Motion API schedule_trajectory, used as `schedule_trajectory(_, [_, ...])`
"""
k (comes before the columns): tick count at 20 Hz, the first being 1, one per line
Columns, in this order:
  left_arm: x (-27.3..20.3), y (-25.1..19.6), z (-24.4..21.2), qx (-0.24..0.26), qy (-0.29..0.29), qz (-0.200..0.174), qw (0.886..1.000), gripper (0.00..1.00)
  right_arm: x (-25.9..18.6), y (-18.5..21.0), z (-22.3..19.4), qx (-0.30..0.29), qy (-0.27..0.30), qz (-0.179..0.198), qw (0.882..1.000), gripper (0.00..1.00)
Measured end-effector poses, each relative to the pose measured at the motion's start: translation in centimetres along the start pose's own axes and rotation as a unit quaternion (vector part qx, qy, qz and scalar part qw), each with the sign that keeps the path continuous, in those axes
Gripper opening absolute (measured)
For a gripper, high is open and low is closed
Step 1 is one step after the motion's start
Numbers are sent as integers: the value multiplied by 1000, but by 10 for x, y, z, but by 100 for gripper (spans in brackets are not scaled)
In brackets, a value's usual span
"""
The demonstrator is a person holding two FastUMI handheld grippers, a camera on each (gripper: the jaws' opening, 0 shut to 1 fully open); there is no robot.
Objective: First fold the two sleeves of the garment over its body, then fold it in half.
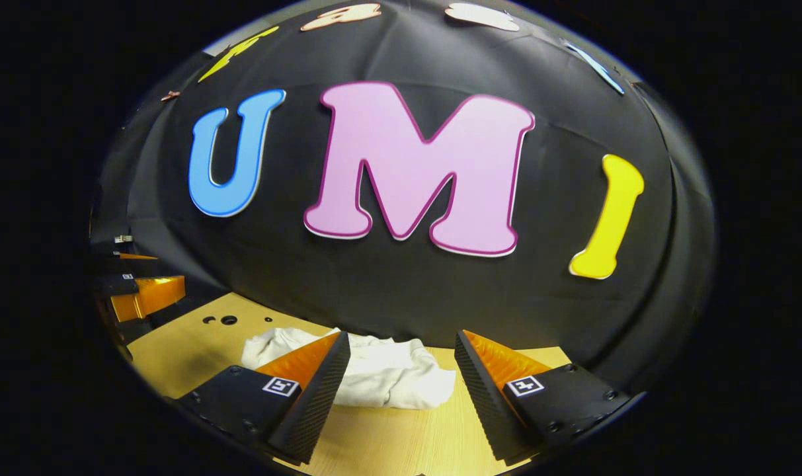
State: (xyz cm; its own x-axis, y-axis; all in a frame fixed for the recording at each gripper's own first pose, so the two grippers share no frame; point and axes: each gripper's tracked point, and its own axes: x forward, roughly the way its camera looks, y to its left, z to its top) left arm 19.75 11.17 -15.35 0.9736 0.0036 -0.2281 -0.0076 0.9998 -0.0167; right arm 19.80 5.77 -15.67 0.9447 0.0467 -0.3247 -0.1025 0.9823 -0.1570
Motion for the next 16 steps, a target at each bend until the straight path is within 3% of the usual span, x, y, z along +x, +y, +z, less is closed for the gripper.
schedule_trajectory(9, [-152, -22, 38, -6, -39, -46, 998, 98, -132, -15, 41, -2, -28, -15, 999, 98])
schedule_trajectory(16, [-199, -20, 47, 0, -53, -73, 996, 99, -193, -6, 52, 14, -39, -24, 999, 97])
